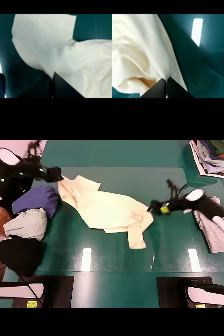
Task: Fold the shirts.
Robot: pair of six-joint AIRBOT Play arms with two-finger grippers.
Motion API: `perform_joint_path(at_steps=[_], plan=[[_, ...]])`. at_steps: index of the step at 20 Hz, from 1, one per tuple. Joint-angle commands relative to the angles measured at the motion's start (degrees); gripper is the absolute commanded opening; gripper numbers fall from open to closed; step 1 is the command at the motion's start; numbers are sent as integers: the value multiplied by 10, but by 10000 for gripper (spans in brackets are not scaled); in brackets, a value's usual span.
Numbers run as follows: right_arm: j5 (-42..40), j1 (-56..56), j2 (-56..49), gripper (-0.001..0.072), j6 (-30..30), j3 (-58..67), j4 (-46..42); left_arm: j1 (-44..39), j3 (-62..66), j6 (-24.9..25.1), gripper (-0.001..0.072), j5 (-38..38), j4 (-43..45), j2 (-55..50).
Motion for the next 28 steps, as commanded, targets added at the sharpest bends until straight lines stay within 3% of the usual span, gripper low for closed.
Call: perform_joint_path(at_steps=[1, 9, 15, 19, 23, 28], plan=[[39, -35, 91, 14, 1, 101, -84, 0, 57, 0, 24, 4, 32, 87], [154, -141, 296, 14, 0, 324, -94, 0, 157, 0, 24, -2, 26, 335], [210, -260, 345, 14, 0, 428, -92, 0, 178, -2, 23, -3, 19, 426], [282, -287, 288, 14, 14, 462, -87, 0, 178, -2, 24, -60, 20, 383], [308, -202, 197, 14, 34, 371, -107, 0, 113, -2, 24, -123, 20, 278], [283, -89, 46, 14, 69, 243, -249, 0, -59, 0, 24, -94, 19, 125]])
